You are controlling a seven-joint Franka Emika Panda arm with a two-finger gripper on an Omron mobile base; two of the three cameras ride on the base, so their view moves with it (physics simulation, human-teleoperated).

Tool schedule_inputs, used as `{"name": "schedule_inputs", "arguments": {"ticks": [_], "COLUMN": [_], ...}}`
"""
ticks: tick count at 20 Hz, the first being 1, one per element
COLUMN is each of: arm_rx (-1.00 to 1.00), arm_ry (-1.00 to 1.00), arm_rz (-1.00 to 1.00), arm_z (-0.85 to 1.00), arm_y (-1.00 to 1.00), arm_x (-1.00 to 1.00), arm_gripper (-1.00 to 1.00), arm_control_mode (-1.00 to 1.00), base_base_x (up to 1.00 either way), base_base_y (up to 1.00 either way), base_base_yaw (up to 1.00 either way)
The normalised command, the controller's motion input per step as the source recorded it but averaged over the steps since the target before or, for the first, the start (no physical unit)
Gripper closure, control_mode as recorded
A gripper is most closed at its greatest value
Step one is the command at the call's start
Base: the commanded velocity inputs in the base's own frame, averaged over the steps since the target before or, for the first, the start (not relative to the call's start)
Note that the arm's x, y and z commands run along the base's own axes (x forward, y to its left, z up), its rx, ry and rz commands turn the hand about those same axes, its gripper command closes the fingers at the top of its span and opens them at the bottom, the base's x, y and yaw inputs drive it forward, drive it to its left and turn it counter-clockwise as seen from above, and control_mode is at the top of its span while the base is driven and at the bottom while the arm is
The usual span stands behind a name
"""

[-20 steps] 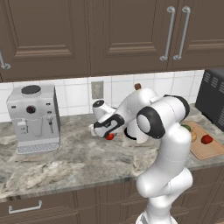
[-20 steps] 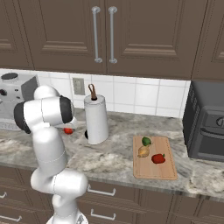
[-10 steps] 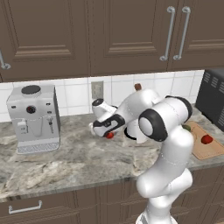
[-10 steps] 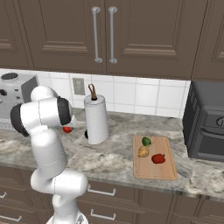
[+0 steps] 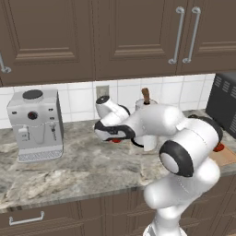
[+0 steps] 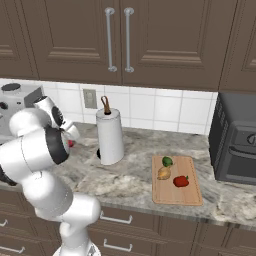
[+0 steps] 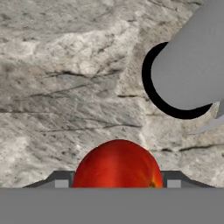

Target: Place the avocado, onion, tomato, and bell pepper on the cutting board.

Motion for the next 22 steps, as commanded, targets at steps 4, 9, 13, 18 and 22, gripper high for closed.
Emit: {"name": "schedule_inputs", "arguments": {"ticks": [4,9,13,18,22], "arm_rx": [0.00,0.00,0.00,0.01,0.02], "arm_ry": [-0.03,0.00,0.00,0.01,0.05], "arm_rz": [-0.04,-0.05,-0.04,-0.05,-0.07], "arm_z": [0.52,0.22,0.03,0.08,0.10], "arm_y": [-0.08,-0.20,-0.50,-0.58,-0.65], "arm_x": [-0.79,-0.63,-0.41,-0.22,-0.13], "arm_gripper": [1.00,1.00,1.00,1.00,1.00], "arm_control_mode": [-1.00,-1.00,-1.00,-1.00,-1.00], "base_base_x": [0.00,0.00,0.00,0.00,0.00], "base_base_y": [0.00,0.00,0.00,0.00,0.00], "base_base_yaw": [0.00,0.00,0.00,0.00,0.00]}}
